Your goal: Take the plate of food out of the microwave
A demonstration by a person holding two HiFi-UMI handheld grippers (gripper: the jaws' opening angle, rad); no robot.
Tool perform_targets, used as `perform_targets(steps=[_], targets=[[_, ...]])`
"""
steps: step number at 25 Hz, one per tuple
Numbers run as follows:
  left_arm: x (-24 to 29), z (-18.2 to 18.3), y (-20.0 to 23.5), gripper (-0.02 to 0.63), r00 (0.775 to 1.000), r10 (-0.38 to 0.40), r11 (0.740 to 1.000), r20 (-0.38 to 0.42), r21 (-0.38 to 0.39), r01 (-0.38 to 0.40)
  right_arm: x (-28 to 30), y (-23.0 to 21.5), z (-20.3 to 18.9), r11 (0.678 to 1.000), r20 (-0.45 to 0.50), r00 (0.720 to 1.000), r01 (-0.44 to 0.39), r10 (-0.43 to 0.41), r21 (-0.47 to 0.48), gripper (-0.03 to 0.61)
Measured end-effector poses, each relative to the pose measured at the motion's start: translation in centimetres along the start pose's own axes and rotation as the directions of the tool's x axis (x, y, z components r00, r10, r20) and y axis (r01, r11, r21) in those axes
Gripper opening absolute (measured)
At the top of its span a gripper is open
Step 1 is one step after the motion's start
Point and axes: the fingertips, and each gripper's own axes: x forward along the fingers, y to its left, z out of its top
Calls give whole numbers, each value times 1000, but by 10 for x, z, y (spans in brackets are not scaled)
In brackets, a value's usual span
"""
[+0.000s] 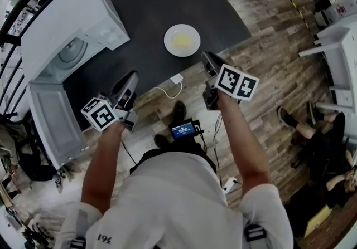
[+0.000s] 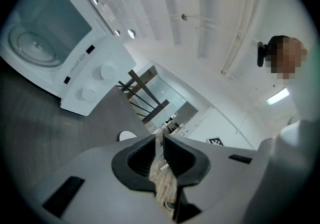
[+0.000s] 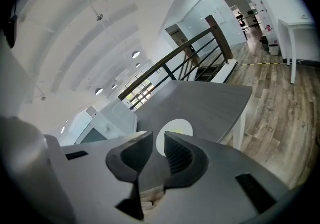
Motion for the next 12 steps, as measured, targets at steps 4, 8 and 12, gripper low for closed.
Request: perform_targets(steps=[4,8,12], targets=[[-46,-3,-17,49,999,-18,1000,29,5,18,-19,41,-28,999,-11,999,-36,36,-24,75],[-90,-6,-29,49,997,-36,999,63,1,36,-36,72,-57,997,-20,998,-53,52,-59,75],[-126,-14,-46,49,995,-59,998,76,12,58,-57,99,-78,992,-22,997,-70,68,-109,75]])
